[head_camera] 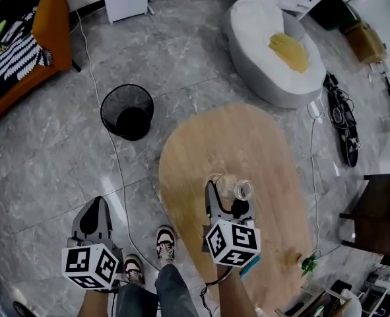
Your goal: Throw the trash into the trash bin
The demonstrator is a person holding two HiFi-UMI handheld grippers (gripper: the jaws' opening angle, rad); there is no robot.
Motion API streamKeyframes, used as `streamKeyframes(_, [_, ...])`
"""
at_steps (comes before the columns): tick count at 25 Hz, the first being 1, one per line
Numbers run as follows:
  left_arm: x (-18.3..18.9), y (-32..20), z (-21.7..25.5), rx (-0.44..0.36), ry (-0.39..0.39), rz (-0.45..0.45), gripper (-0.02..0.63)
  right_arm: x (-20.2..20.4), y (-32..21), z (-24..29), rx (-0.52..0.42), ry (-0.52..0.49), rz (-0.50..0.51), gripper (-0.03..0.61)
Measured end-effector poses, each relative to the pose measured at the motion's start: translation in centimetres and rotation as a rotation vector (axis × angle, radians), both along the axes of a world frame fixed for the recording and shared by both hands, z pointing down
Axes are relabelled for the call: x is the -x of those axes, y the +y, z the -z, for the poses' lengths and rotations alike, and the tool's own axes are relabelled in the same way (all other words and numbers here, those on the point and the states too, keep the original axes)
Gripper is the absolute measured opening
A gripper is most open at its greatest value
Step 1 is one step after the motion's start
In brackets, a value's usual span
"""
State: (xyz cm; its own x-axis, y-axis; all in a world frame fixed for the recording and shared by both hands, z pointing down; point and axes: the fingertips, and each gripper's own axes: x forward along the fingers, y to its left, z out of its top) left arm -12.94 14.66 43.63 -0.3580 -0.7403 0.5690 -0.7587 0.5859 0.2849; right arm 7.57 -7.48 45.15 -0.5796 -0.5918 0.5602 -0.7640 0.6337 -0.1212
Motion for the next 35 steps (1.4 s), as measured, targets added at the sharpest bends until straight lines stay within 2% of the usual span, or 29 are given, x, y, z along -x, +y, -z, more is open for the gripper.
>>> streamKeyframes(9, [4.1, 0.2, 3.6, -0.025, -0.035, 0.044, -0.009, 5.5, 0.3, 3.3, -0.008, -0.018, 0.093, 0.319])
streamKeyframes(15, [6.8, 1.5, 5.9, -0.014, -0.054, 0.120, -0.009, 10.6, 0.7, 5.8, 0.015, -0.055, 0.190, 0.319])
streamKeyframes(20, [8.7, -0.3, 6.8, -0.024, -0.064, 0.107, -0.009, 14.8, 0.5, 6.9, 0.021, -0.063, 0.277, 0.319])
streamKeyframes(28, [16.3, -3.9, 4.6, -0.047, -0.035, 0.147, -0.009, 22.2, -1.2, 5.1, 0.022, -0.045, 0.320, 0.319])
streamKeyframes(35, [23.6, -5.4, 1.6, -0.021, -0.024, 0.102, -0.009, 30.4, -2.3, 1.0, 0.054, -0.017, 0.304, 0.321])
